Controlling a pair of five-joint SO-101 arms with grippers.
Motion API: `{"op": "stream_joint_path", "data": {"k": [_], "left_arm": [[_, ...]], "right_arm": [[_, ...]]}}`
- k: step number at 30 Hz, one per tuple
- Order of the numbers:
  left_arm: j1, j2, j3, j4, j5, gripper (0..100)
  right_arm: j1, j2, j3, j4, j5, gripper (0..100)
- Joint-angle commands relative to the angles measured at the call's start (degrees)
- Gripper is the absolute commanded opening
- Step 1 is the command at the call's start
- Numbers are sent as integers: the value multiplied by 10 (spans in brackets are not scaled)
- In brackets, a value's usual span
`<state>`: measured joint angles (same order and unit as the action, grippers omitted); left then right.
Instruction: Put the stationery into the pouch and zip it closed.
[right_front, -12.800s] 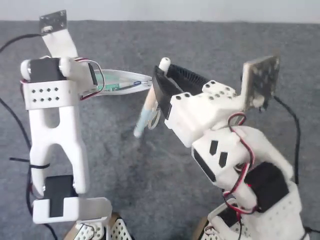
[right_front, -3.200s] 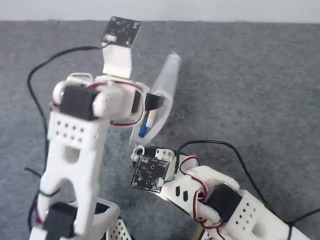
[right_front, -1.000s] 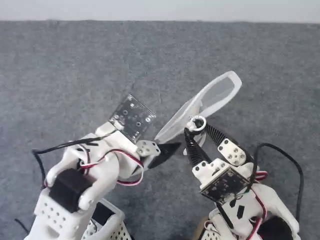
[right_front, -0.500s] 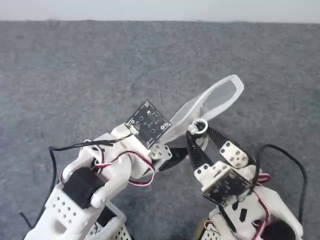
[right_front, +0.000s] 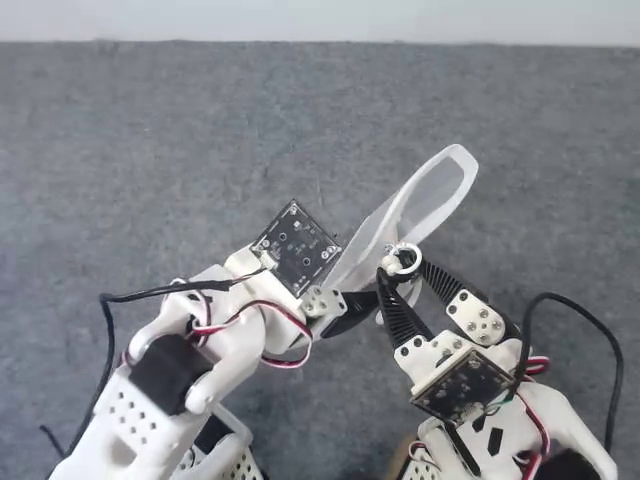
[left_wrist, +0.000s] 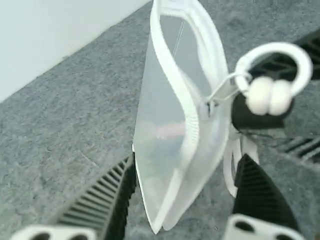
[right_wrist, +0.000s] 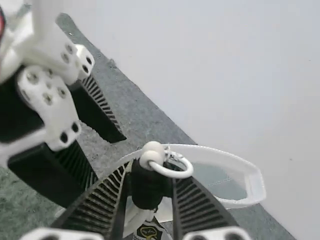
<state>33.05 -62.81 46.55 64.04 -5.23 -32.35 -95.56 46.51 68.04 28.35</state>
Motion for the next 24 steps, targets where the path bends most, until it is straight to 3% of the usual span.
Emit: {"op": "stream_joint_path", "data": {"k": [1, 9, 16, 24], "left_arm": [[5, -11, 22, -63, 24, 301], [5, -11, 56, -142, 92, 298], [9, -11, 94, -218, 96, 206], [67, -11, 130, -287, 95, 108]], "right_arm": [[1, -11, -39, 1, 5, 6], [0, -7, -40, 12, 5, 6], [0, -6, -40, 12, 5, 6], [0, -5, -38, 10, 5, 6]]}}
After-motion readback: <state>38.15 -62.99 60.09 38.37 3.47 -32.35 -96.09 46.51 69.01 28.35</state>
